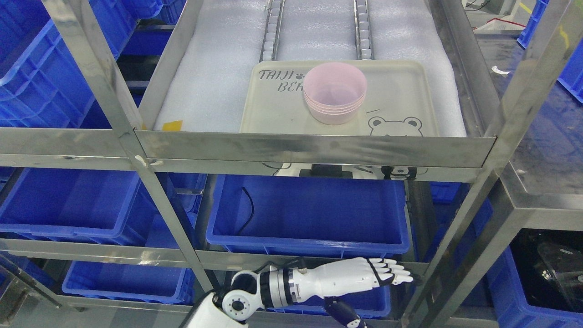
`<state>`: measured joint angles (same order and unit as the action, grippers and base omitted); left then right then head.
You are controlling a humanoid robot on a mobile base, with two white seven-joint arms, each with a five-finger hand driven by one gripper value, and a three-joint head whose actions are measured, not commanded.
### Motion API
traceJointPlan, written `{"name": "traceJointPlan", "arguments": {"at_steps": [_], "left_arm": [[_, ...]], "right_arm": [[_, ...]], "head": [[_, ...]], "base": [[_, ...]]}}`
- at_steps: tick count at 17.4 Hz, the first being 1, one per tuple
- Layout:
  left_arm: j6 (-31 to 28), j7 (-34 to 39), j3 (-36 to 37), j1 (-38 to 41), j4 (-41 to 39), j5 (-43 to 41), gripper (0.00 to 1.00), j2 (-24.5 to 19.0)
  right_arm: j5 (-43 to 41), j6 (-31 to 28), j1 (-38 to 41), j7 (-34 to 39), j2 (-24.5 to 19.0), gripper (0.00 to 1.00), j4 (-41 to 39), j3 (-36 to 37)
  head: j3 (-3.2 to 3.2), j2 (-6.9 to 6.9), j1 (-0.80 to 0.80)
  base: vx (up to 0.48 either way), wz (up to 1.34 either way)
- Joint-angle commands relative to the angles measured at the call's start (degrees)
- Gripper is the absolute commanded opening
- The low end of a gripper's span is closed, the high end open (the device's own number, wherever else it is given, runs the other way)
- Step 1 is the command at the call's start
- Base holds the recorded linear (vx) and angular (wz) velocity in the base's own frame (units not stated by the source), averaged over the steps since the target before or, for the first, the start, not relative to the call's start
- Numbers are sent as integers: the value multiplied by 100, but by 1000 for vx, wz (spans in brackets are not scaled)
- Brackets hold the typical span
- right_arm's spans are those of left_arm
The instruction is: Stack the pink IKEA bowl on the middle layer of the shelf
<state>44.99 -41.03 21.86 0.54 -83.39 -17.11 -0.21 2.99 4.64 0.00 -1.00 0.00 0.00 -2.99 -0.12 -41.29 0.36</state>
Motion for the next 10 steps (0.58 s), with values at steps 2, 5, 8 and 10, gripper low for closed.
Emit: {"name": "traceJointPlan", "arguments": {"at_steps": [2, 5, 8, 10], "left_arm": [[1, 2340, -631, 1578, 368, 322, 99, -79], [1, 3501, -640, 1905, 61, 549, 99, -79], [-1542, 4584, -648, 1871, -571, 1559, 99, -79], [-1835, 4866, -753, 1844, -906, 1632, 100, -79]], "right_arm": [[0, 2, 26, -5, 100, 100, -100, 0], [0, 2, 17, -5, 100, 100, -100, 0], [0, 2, 17, -5, 100, 100, -100, 0], [0, 2, 17, -5, 100, 100, -100, 0]], "head": [[0, 0, 0], [0, 0, 0], [0, 0, 0], [0, 0, 0]], "base": [[-4, 33], [-2, 42], [1, -6], [-1, 12]]}}
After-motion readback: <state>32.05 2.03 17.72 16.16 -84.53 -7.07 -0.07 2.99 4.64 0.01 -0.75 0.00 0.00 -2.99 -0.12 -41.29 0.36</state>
